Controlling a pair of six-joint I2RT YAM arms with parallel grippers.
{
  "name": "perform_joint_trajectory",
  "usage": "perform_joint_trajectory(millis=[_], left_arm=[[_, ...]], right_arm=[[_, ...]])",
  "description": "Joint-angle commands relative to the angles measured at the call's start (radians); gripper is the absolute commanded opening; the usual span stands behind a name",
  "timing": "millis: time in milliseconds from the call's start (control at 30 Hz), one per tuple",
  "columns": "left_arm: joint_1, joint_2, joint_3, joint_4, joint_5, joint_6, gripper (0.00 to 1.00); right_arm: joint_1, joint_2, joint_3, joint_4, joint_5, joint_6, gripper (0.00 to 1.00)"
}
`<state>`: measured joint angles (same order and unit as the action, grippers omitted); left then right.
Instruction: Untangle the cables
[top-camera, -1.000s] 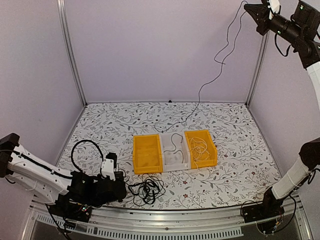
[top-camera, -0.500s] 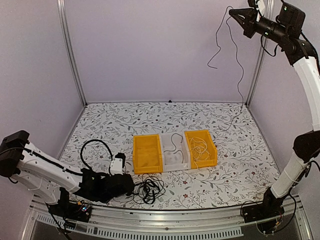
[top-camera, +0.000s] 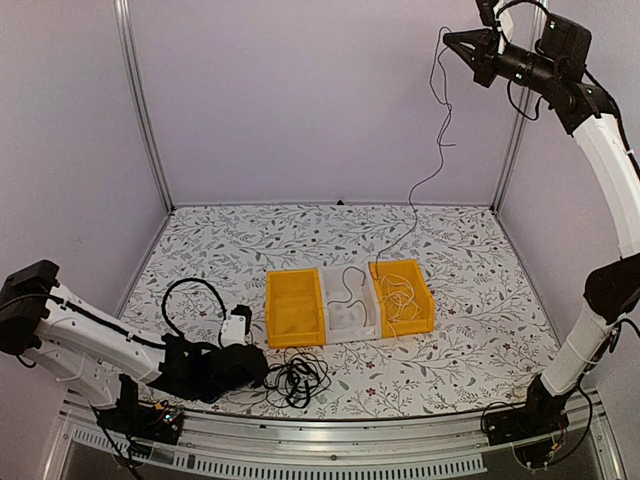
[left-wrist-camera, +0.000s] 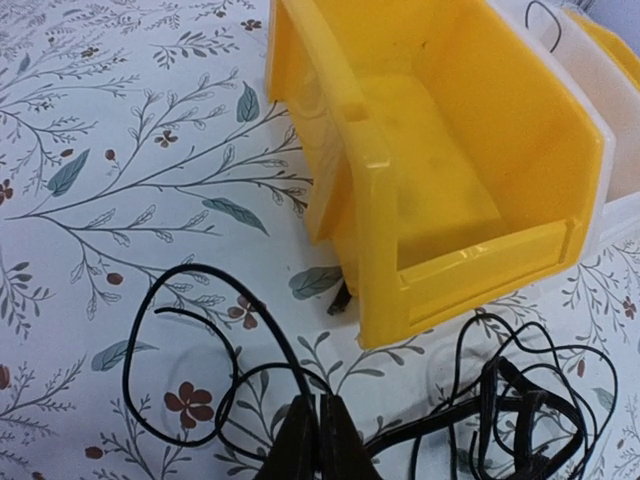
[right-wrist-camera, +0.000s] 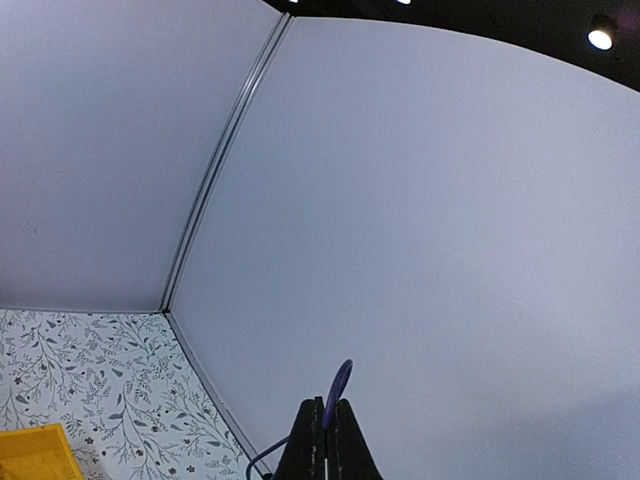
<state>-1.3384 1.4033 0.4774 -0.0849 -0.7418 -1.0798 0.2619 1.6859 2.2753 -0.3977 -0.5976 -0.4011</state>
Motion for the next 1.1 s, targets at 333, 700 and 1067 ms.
perform_joint_trajectory(millis=[333,700,1067], left_arm=[[0.028,0.03,0.009,0.019,0.024,0.025,0.0],[0.03,0.048,0.026,0.008,0.028,0.024,0.0],[0.033,0.055,0.031,-0.002,0.031,0.026,0.0]], right_arm=[[0.052,-0.004,-0.02,0.04,-0.03,0.03,0.0],[0.14,0.033,-0.016,0.027,-0.007,-0.004,0.0],[0.234,0.105,0.16,0.004,0.035,-0.051,0.0]])
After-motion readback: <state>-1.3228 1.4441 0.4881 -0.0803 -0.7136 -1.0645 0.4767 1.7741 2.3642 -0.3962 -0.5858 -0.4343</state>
